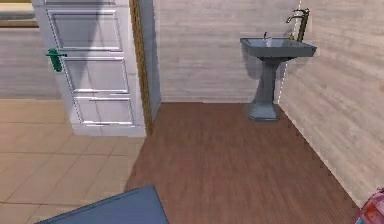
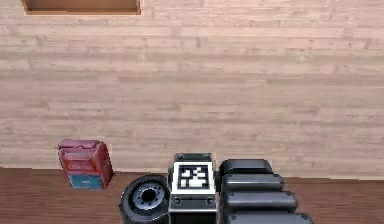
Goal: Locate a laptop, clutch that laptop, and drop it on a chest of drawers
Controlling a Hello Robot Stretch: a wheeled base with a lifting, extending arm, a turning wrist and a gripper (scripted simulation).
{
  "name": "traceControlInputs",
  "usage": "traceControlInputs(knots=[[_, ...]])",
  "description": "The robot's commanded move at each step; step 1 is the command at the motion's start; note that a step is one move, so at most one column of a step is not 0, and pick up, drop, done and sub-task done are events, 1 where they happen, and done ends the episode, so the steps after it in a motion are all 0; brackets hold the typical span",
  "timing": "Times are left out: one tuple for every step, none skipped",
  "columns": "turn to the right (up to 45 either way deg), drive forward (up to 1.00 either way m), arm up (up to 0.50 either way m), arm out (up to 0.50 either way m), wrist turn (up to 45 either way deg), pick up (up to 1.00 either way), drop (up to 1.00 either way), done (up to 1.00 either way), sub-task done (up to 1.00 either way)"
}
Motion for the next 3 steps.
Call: traceControlInputs(knots=[[0.0, 0.4, 0.0, 0.0, 0.0, 0.0, 0.0, 0.0, 0.0], [-45.0, 0.0, 0.0, 0.0, 0.0, 0.0, 0.0, 0.0, 0.0], [-21.0, 0.0, 0.0, 0.0, 0.0, 0.0, 0.0, 0.0, 0.0]])
